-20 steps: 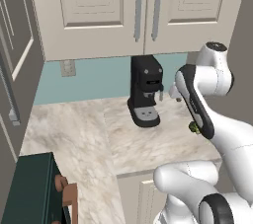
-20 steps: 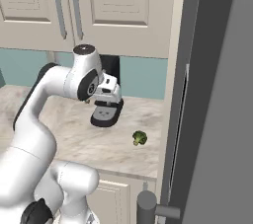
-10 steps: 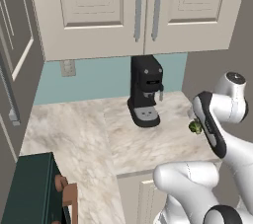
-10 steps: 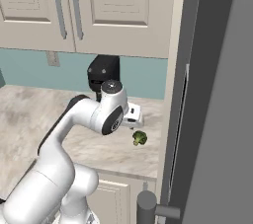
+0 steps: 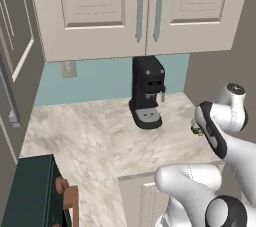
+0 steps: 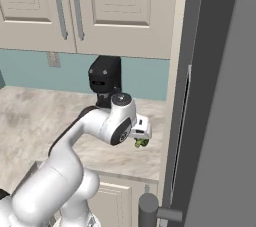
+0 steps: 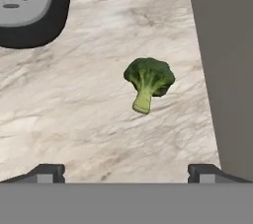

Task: Place the broccoli in the correct fridge rack based on whether it is a fruit or vegetable. Finally, close the fridge door.

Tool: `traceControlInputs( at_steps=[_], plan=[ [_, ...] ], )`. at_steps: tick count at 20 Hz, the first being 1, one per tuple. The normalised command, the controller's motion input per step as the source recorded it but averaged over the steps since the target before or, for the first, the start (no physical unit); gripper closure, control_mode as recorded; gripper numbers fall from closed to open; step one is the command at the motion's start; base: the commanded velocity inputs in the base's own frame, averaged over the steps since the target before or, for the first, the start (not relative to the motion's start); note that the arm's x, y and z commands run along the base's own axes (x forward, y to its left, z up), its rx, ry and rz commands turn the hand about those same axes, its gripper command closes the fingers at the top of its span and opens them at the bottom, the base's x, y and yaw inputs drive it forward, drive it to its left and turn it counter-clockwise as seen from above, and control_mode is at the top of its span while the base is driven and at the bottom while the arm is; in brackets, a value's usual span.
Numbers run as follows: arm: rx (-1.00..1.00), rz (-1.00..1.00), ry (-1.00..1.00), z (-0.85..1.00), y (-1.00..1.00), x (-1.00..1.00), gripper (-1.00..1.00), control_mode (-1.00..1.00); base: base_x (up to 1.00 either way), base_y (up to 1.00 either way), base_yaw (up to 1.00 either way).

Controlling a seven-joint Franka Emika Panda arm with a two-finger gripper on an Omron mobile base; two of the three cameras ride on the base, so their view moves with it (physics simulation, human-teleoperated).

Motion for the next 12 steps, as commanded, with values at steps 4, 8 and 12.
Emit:
traceControlInputs(
  at_steps=[4,8,12],
  plan=[
    [-0.02,-0.02,0.02,-0.36,0.00,0.32,-1.00,-1.00,0.00,0.00,0.00],
    [0.00,-0.01,0.05,-0.38,-0.07,0.09,-1.00,-1.00,0.00,0.00,0.00],
    [0.00,-0.01,0.04,-0.31,-0.10,0.13,-1.00,-1.00,0.00,0.00,0.00]
  ],
)
